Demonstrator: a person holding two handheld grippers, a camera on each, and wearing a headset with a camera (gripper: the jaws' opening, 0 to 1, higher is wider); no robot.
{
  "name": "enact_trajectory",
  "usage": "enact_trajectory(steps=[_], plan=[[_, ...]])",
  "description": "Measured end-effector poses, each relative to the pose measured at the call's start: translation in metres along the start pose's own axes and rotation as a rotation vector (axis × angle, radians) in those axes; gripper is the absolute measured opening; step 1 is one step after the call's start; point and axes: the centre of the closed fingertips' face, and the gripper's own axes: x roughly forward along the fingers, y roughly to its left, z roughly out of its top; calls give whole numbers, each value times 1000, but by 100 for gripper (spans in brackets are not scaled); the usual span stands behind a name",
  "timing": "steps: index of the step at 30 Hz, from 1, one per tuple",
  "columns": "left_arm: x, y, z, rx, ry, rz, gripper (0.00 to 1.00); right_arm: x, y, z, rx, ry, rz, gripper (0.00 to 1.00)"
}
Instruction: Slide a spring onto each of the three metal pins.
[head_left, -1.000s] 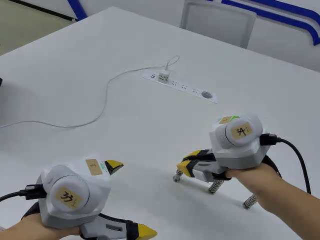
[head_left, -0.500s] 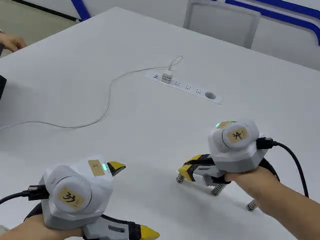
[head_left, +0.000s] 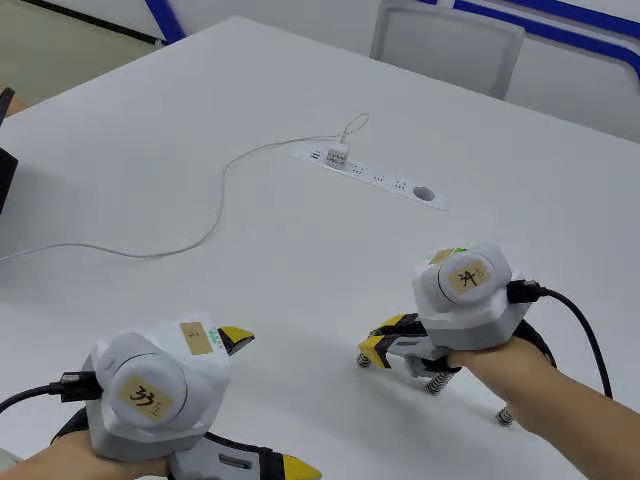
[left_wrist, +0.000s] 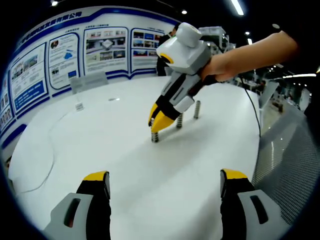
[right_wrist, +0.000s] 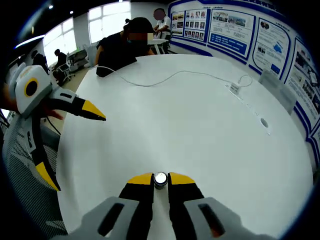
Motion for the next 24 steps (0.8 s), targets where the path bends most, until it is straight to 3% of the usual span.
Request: enact_trajectory(steps=[8, 12, 19, 24], plan=[[0, 1, -4, -2, 13, 2, 93, -2, 1, 1, -18, -5, 6, 12], [2, -1, -5, 4, 17, -9, 93, -5, 4, 2, -19, -19, 25, 17], [3, -5, -8, 21, 34, -20, 93, -13, 3, 0, -18, -31, 15, 19], [3, -5, -10, 26, 45, -20, 94, -22, 2, 3, -8, -73, 9, 22]])
